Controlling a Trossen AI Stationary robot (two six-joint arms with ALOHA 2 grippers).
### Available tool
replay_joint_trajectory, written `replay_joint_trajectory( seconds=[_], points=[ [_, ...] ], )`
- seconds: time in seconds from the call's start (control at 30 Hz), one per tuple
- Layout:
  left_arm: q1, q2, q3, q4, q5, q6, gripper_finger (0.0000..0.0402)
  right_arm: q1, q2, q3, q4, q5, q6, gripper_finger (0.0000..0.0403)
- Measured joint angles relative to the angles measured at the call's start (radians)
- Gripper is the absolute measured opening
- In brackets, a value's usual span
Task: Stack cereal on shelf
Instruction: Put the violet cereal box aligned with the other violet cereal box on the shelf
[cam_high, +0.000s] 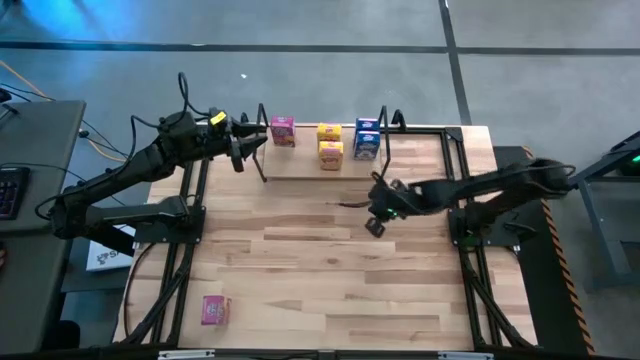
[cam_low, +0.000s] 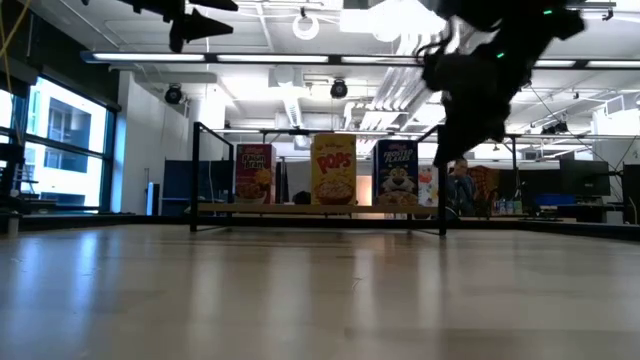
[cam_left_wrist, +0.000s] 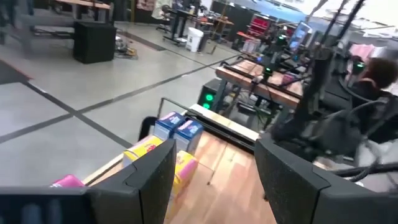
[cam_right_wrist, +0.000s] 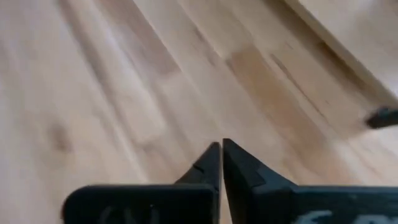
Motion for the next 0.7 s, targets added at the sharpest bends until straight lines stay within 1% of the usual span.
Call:
replay_joint_trajectory(
  seconds=[0.1, 0.2, 0.27, 0.37, 0.43, 0.53, 0.7],
  points=[
    [0.0, 0.0, 0.0, 0.0, -0.044, -0.007, 0.0209, 0.027, -0.118, -0.101, 0.167, 0.002, 0.049, 0.0],
    [0.001, 0.0, 0.0, 0.001, -0.069, -0.02, 0.0209, 0.034, -0.208, -0.179, 0.38, 0.015, 0.064, 0.0],
    [0.001, 0.0, 0.0, 0.001, -0.07, -0.029, 0.0209, 0.033, -0.245, -0.219, 0.534, 0.036, 0.061, 0.0],
    [0.001, 0.0, 0.0, 0.001, -0.065, -0.043, 0.0209, 0.024, -0.27, -0.25, 0.764, 0.087, 0.009, 0.0],
    [0.001, 0.0, 0.0, 0.001, -0.054, -0.044, 0.0209, 0.015, -0.272, -0.25, 0.871, 0.107, -0.038, 0.0],
    [0.001, 0.0, 0.0, 0.001, -0.028, -0.04, 0.0209, -0.005, -0.272, -0.229, 0.967, 0.109, -0.102, 0.0],
    [0.001, 0.0, 0.0, 0.001, 0.06, 0.003, 0.0209, -0.032, -0.271, -0.186, 0.982, 0.109, -0.17, 0.0]
  ],
)
